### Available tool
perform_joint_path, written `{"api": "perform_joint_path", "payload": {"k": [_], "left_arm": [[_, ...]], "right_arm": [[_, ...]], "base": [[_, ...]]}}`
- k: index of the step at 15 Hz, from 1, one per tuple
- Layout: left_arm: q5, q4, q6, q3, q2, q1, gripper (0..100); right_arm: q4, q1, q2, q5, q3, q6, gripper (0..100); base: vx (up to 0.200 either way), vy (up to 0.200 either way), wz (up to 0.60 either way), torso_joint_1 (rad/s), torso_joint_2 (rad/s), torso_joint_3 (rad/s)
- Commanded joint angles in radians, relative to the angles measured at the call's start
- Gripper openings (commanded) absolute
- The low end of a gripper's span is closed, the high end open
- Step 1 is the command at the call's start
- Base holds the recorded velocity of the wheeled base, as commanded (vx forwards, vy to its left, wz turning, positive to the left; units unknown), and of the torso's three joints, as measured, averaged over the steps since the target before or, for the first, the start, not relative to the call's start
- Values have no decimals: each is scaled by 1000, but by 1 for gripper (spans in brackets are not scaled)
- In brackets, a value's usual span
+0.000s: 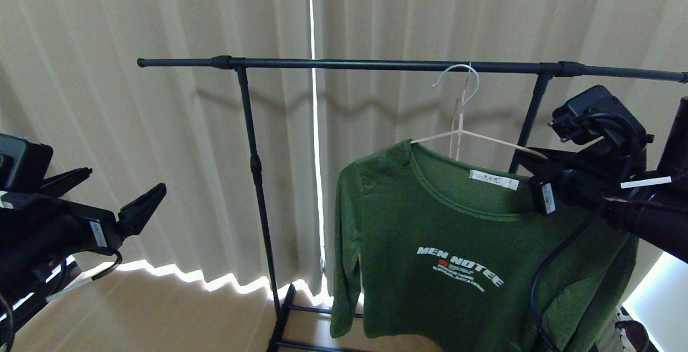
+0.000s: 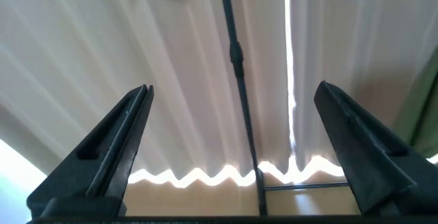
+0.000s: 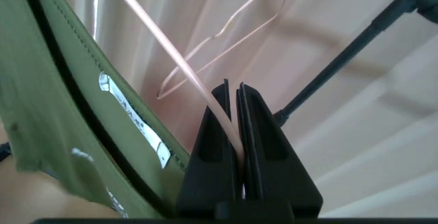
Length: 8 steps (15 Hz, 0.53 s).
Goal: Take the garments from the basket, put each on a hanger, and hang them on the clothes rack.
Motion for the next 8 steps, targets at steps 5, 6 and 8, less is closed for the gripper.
{"api": "perform_joint_path", "payload": {"k": [5, 6, 8], "left_arm": [[-17, 1, 3, 47, -37, -5, 100], [-17, 1, 3, 51, -39, -16, 100], [-17, 1, 3, 56, -42, -36, 100]], "right_arm": [[8, -1, -3, 0, 0, -1, 0], [8, -4, -1, 0, -2, -1, 0], [6, -4, -1, 0, 0, -1, 0]], "base": [[0, 0, 0, 0, 0, 0], [0, 0, 0, 0, 0, 0], [100, 0, 0, -1, -1, 1]]}}
